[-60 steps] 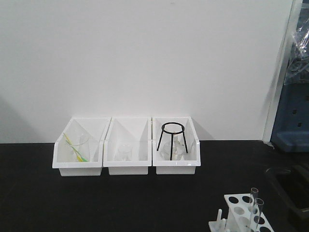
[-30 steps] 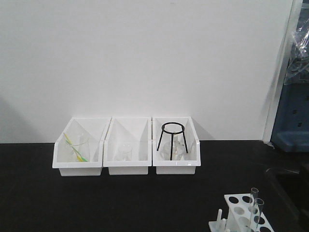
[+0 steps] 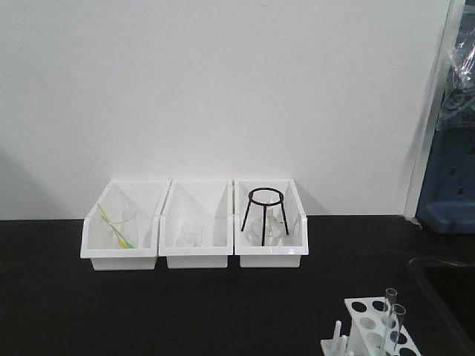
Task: Flip and reinsert test tube from rack
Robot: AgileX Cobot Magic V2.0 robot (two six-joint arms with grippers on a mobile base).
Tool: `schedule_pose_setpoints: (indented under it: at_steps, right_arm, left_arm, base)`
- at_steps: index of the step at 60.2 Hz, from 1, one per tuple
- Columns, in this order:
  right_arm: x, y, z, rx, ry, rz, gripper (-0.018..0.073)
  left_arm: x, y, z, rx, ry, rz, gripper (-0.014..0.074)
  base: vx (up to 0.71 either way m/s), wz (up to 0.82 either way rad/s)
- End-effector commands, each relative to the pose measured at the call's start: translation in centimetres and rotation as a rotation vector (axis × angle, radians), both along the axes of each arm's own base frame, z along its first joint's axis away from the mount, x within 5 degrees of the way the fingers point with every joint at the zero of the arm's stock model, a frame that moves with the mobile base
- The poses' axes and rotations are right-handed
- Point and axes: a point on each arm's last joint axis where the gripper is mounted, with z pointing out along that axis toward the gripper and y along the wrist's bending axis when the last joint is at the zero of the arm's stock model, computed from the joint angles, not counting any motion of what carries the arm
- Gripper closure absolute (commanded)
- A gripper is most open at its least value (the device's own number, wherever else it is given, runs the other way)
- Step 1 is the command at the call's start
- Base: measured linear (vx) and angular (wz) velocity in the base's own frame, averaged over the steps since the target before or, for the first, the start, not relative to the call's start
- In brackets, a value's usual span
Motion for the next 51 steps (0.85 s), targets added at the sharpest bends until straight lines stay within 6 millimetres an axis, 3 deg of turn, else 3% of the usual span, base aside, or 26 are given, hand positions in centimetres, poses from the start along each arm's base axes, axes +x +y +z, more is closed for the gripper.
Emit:
schedule_pose_setpoints:
  at_steps: [1, 4, 8, 51]
  right_arm:
    - [-1.1, -0.1, -1.6, 0.008, -0.103, -0.013, 0.0571]
    - [-1.5, 0.0, -3.3, 0.03, -0.107, -0.014, 0.0571]
    - [-2.0, 0.0, -4.2, 0.053, -0.114, -0.015, 0.0571]
    - [-2.0, -0.1, -4.4, 0.048, -0.076, -0.018, 0.0571]
  left_arm:
    - [0.0, -0.1, 0.7, 0.003, -0.089, -0.011, 0.0603]
    - [0.0, -0.1, 0.7, 0.003, -0.089, -0.011, 0.0603]
    - [0.0, -0.1, 0.7, 0.003, -0.089, -0.011, 0.0603]
    - [0.0, -0.1, 0.7, 0.003, -0.088, -0.011, 0.0603]
  base:
    - [0.0, 0.0]
    - [0.0, 0.0]
    - [0.0, 0.0]
    - [0.0, 0.0]
